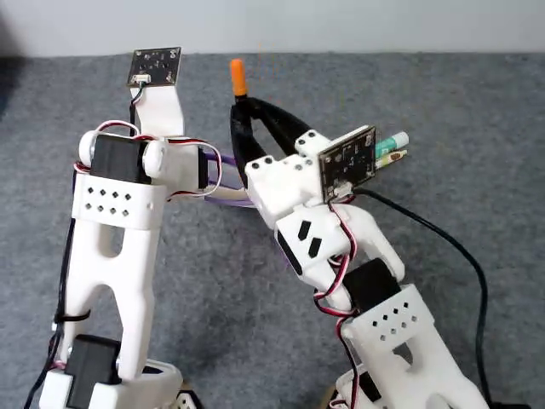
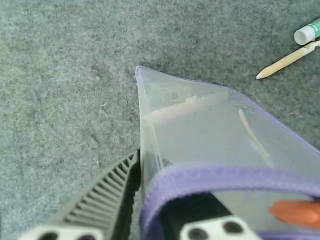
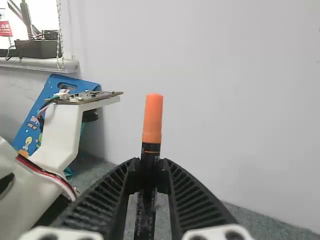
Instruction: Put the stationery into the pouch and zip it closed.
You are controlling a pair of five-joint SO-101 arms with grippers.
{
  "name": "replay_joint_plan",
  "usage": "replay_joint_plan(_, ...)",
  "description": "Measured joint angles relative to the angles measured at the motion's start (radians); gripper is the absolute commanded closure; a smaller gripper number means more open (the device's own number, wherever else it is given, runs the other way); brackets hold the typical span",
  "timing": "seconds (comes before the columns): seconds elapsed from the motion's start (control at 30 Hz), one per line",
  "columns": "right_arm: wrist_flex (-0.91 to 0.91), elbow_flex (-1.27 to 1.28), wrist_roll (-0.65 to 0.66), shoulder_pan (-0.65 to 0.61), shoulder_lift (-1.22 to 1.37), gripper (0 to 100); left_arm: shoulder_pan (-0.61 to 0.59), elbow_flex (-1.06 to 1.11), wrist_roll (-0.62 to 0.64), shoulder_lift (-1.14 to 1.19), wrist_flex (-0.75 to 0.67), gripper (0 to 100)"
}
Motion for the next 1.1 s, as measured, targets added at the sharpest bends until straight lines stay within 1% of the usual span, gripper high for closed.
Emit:
replay_joint_plan(0.1, 0.064, 0.002, 0.021, -0.026, -0.028, 98.2, 0.000, 0.000, 0.000, 0.000, 0.000, 99)
replay_joint_plan(0.27, 0.221, 0.002, 0.051, -0.034, -0.100, 85.3, 0.000, 0.000, 0.000, 0.000, 0.000, 99)
replay_joint_plan(0.33, 0.279, 0.002, 0.051, -0.034, -0.129, 82.4, 0.000, 0.000, 0.000, 0.000, 0.000, 99)
replay_joint_plan(0.47, 0.353, 0.002, 0.051, -0.034, -0.176, 85.9, 0.000, 0.000, 0.000, 0.000, 0.000, 99)
replay_joint_plan(0.73, 0.361, 0.002, 0.051, -0.034, -0.238, 99.3, 0.000, 0.000, 0.000, 0.000, 0.000, 99)
replay_joint_plan(0.83, 0.361, 0.002, 0.051, -0.012, -0.255, 99.0, 0.000, 0.000, 0.000, 0.000, 0.000, 99)
replay_joint_plan(0.93, 0.361, 0.002, 0.051, 0.055, -0.256, 99.1, 0.000, 0.000, 0.000, 0.000, 0.000, 99)
replay_joint_plan(1.0, 0.361, 0.002, 0.051, 0.133, -0.255, 99.1, 0.000, 0.000, 0.000, 0.000, 0.000, 99)
replay_joint_plan(1.1, 0.361, 0.002, 0.015, 0.252, -0.209, 99.1, 0.000, 0.000, 0.000, 0.000, 0.000, 99)
